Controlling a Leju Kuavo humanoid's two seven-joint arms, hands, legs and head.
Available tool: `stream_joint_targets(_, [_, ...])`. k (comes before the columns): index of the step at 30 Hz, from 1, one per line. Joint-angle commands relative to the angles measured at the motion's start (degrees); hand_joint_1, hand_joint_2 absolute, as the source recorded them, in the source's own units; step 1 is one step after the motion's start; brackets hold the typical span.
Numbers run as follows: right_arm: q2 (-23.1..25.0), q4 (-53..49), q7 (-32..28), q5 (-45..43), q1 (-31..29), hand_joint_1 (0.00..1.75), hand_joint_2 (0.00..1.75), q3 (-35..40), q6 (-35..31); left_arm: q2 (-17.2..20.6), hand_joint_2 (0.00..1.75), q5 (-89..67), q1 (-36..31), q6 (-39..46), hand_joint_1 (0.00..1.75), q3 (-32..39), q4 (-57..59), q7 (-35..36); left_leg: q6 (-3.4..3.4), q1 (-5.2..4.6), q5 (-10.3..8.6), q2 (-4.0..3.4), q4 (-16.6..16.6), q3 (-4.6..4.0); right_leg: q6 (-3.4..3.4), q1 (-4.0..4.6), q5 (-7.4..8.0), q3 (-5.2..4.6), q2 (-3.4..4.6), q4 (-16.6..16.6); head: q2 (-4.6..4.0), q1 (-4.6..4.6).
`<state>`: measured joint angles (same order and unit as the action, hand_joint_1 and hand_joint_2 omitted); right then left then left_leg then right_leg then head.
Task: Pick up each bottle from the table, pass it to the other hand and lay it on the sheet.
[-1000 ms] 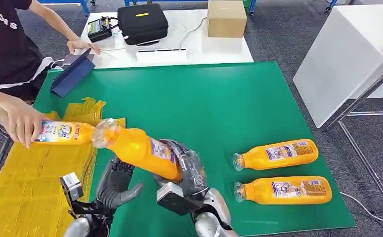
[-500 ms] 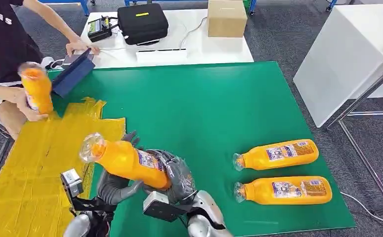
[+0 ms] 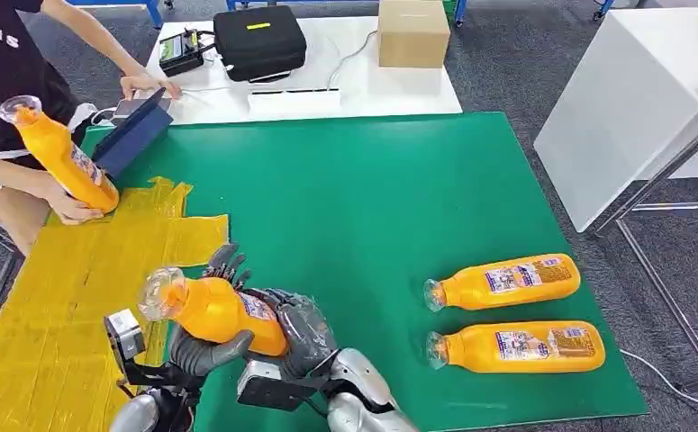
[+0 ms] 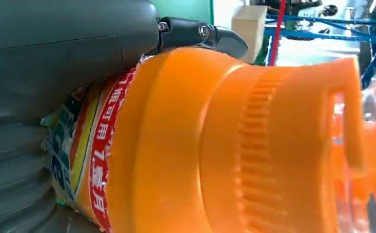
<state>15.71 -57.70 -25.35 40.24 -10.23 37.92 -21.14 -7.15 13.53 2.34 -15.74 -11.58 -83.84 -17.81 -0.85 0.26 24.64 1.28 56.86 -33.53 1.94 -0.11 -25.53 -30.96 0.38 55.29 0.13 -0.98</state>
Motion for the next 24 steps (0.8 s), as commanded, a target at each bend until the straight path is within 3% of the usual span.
stream_joint_targets(1, [0.61, 11.04, 0.04, 1.05, -2.62, 1.75, 1.75, 8.69, 0.45, -0.47, 1.75, 2.07, -4.05, -0.03, 1.75, -0.14, 5.1, -0.08, 0.02, 0.02, 0.02, 0.03, -0.07, 0.16, 0.0, 0.02, -0.04, 0.2, -0.11, -0.1, 0.0, -0.02])
stream_joint_targets(6, [0.07, 10.09, 0.04, -0.31, -1.99, 1.75, 1.75, 8.55, 0.2, -0.87, 1.75, 2.5, -3.64, 1.08, 1.75, 0.86, 5.66, 0.61, 0.06, 0.11, 0.13, 0.03, -0.1, 0.43, -0.03, 0.13, -0.15, 0.54, -0.27, -0.23, 0.0, -0.04])
stream_joint_targets(13, [-0.65, 5.18, -1.38, -4.54, 0.06, 1.75, 1.75, 5.42, -0.3, -1.13, 1.75, 3.11, -3.17, 3.79, 1.75, 2.44, 3.87, 0.45, 0.02, 0.05, 0.06, 0.1, -0.04, 0.19, 0.0, 0.06, -0.1, 0.27, -0.27, -0.13, 0.0, -0.02])
stream_joint_targets(14, [-0.71, 3.91, -1.77, -5.63, 0.74, 1.66, 1.75, 4.32, -0.71, -1.37, 1.75, 1.15, -2.87, 6.83, 1.75, 2.93, 2.79, -0.67, 0.03, 0.08, 0.1, 0.09, -0.03, 0.26, -0.01, 0.09, -0.14, 0.36, -0.29, -0.15, 0.0, -0.02])
stream_joint_targets(15, [-0.96, 3.47, -1.74, -5.62, 0.81, 0.0, 1.75, 4.3, -0.49, -1.33, 1.75, 1.13, -2.78, 6.85, 1.75, 2.98, 2.27, -0.62, 0.01, 0.03, 0.03, 0.1, -0.02, 0.07, 0.0, 0.03, -0.07, 0.11, -0.21, -0.07, 0.0, -0.02])
stream_joint_targets(16, [-0.38, -2.04, -5.27, -14.76, 4.69, 0.0, 1.75, -1.3, 0.29, -2.59, 1.75, -14.98, -2.56, 24.28, 1.75, 3.62, -0.36, -5.55, 0.02, 0.06, 0.04, 0.11, -0.01, 0.1, 0.0, 0.06, -0.08, 0.17, -0.25, -0.09, 0.0, -0.02])
stream_joint_targets(17, [-1.2, -5.64, -5.38, -17.2, 6.37, 0.0, 1.75, -3.09, 1.37, -3.33, 1.75, -23.76, -2.59, 32.7, 1.75, 3.84, -2.13, -6.63, 0.03, 0.09, 0.09, 0.14, 0.02, 0.14, -0.01, 0.09, -0.13, 0.25, -0.31, -0.1, 0.0, -0.02])
stream_joint_targets(18, [-2.37, -9.08, -4.96, -17.6, 7.68, 0.0, 1.75, -3.84, 2.17, -3.58, 1.75, -27.63, -2.59, 35.71, 1.75, 4.05, -3.78, -5.47, 0.01, 0.07, 0.04, 0.23, 0.05, -0.03, 0.01, 0.06, -0.11, 0.09, -0.35, -0.05, 0.0, -0.02])
stream_joint_targets(19, [-2.04, -11.78, -5.39, -19.2, 9.32, 0.0, 1.75, -6.65, 0.47, -4.21, 1.75, -42.03, -2.71, 47.48, 1.75, 5.49, -3.9, -4.43, 0.0, 0.05, 0.02, 0.24, 0.06, -0.08, 0.01, 0.04, -0.1, 0.04, -0.35, -0.01, 0.0, -0.02])
stream_joint_targets(21, [-2.85, -15.13, -5.02, -20.43, 10.63, 0.0, 1.75, -8.75, 1.6, -3.93, 1.75, -47.21, -2.53, 49.97, 1.75, 6.55, -5.18, -2.48, 0.0, 0.06, 0.07, 0.33, 0.06, -0.03, 0.01, 0.05, -0.16, 0.16, -0.46, -0.06, 0.0, 0.0])
stream_joint_targets(22, [-1.7, -18.05, -5.21, -22.24, 12.31, 0.0, 1.75, -12.23, 2.12, -4.09, 1.75, -60.43, -2.19, 55.74, 1.75, 9.28, -5.27, 0.61, 0.0, 0.06, 0.09, 0.33, 0.03, 0.06, 0.01, 0.05, -0.17, 0.26, -0.43, -0.11, 0.0, 0.09])
stream_joint_targets(24, [-1.77, -19.44, -4.6, -21.91, 12.74, 0.0, 1.75, -12.73, 3.07, -3.43, 1.75, -60.36, -1.89, 55.74, 1.75, 9.88, -5.45, 0.64, 0.05, -0.04, 0.08, -0.08, -0.03, 0.06, -0.02, -0.05, -0.06, 0.07, -0.01, -0.02, 0.0, -0.07])
